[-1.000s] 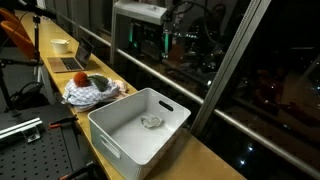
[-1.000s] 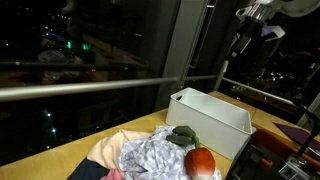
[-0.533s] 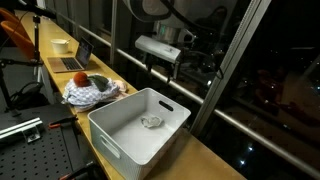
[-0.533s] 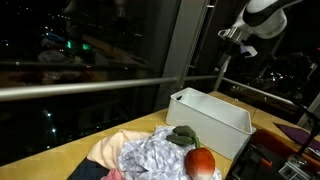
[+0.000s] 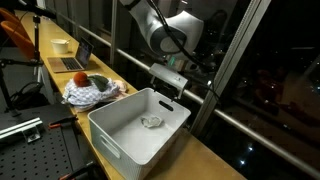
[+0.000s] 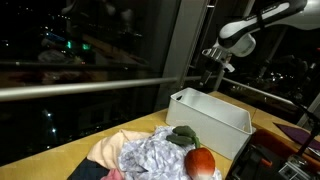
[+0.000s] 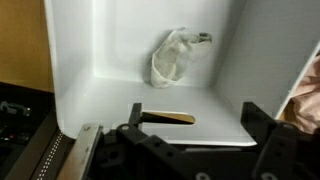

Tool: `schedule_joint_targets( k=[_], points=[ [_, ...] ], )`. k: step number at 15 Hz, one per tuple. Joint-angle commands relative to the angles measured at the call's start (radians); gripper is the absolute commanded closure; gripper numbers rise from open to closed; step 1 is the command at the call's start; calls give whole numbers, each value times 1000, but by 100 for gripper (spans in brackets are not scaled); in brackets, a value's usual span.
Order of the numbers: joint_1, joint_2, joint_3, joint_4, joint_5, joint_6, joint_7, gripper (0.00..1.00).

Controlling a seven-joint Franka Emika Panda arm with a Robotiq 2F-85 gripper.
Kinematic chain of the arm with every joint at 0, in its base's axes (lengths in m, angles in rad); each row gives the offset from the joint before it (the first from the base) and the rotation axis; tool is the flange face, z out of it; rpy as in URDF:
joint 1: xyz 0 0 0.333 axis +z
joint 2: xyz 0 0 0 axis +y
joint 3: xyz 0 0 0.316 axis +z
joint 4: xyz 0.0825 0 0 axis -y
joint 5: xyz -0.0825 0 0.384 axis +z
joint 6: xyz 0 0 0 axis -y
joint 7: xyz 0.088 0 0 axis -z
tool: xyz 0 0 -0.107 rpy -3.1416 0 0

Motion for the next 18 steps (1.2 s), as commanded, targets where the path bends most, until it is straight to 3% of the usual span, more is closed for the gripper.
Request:
schedule_joint_targets(
  k=[1,18],
  points=[
    [-34,135,46,112,-14,0,7,0],
    [0,457,66,283,-205,60,52,0]
  ],
)
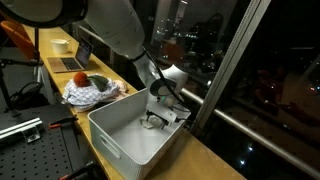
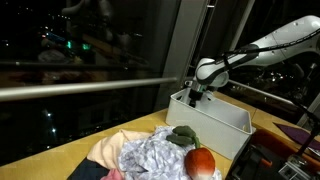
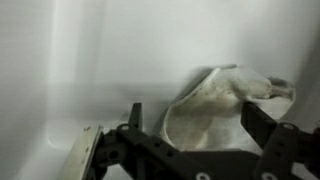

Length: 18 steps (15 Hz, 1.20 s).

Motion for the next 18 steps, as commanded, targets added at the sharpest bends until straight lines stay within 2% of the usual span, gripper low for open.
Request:
schedule_joint_targets(
  k=[1,3,4,5,7,16,18],
  points=[
    [12,62,18,79,-50,4,35,0],
    [20,78,21,109,-63,-3,43,0],
    [23,81,22,119,-68,-4,47,4],
    [25,85,22,127,-71,-2,49,26],
    [25,88,20,135,-75,1,50,32],
    [16,43,16,67,-86,42,67,100],
    [19,31,15,40,-89,61,78,100]
  ],
)
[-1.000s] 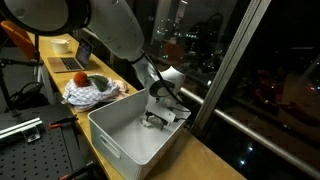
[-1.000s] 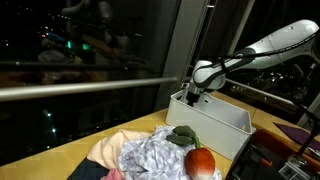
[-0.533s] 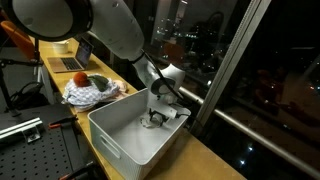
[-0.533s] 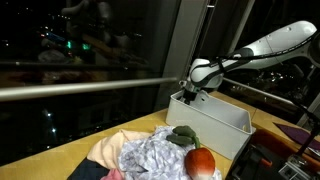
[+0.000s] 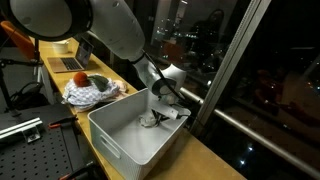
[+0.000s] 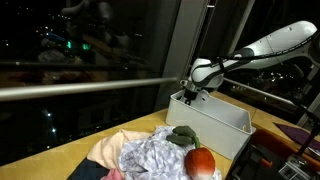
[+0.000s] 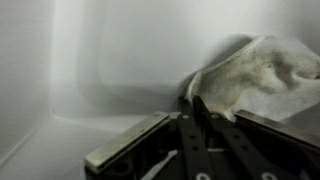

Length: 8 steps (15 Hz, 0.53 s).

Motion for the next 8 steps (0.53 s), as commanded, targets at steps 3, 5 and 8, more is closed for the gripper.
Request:
schedule_joint_targets(
  k=[3,5,8],
  points=[
    [3,-90,6,-152,-39,104,53,99],
    [2,-162,9,-250,-46,155,71,99],
    [-7,-309,14,-405,-46,229,87,99]
  ],
)
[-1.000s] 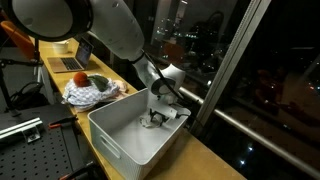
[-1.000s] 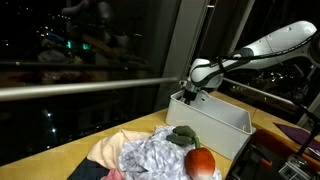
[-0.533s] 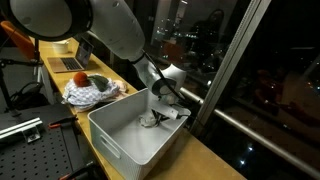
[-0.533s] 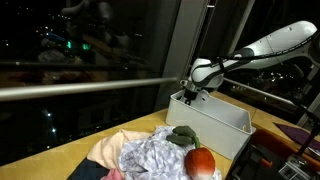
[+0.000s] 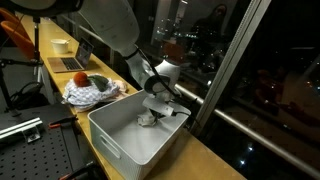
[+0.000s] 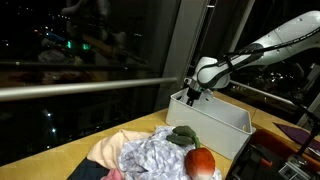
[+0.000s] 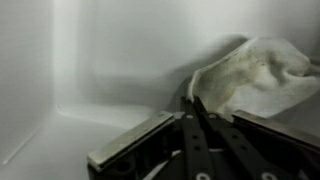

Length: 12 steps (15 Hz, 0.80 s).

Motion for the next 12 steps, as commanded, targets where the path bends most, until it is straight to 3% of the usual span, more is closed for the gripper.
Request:
schedule_joint_targets(
  k=[1,7,12],
  points=[
    [-22,-229,21,-237,-21,86,38,99],
    [-54,-525,38,-441,23,88,22,99],
    [22,-783,23,-558,-22,42,73,99]
  ],
)
